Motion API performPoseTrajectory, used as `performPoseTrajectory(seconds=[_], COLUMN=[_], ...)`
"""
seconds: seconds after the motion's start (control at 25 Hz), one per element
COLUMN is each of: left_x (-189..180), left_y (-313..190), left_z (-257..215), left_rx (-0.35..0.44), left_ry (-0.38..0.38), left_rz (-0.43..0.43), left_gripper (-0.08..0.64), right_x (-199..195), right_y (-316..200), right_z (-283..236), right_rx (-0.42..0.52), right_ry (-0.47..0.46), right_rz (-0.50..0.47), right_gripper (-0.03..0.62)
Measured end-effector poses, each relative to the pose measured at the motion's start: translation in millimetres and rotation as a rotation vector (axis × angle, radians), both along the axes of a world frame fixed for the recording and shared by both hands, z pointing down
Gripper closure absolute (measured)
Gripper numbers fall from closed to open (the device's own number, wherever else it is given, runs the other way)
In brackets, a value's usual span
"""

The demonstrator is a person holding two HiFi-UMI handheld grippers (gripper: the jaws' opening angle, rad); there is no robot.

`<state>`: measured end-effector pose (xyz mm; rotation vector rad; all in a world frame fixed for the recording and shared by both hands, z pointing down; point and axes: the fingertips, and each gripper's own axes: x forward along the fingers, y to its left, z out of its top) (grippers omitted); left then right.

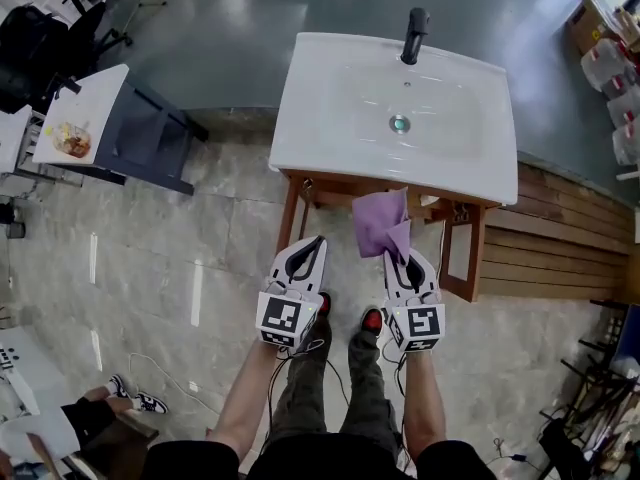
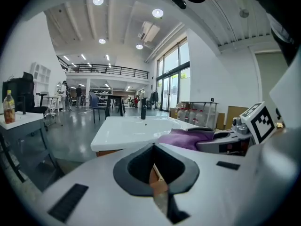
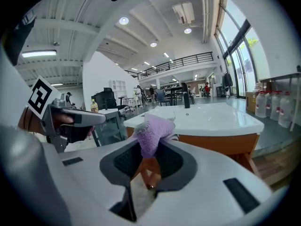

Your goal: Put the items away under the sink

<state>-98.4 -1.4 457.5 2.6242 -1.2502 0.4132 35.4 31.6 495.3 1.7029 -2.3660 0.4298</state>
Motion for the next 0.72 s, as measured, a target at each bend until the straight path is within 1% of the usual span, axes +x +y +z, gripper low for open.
performPoseTrajectory(seconds=[0.16,0.48,0.72], left_x=[-0.8,1.3,4.8], left_y=[1.6,4.2,0.6], left_z=[43.1,126.4,191.4], left_rx=[-0.035,-0.044,-0.055], left_ry=[-0.005,-0.008,-0.016], left_rz=[-0.022,-0.022,-0.013], left_gripper=[0.554,0.554,0.554], right_x=[-2.2,-6.5,-7.6], right_y=[-3.5,-10.9,-25.8], right_z=[41.8,128.5,192.8], right_rx=[-0.024,-0.033,-0.027], right_ry=[-0.006,-0.003,-0.01], right_rz=[-0.022,-0.048,-0.053], right_gripper=[0.489,0.489,0.489])
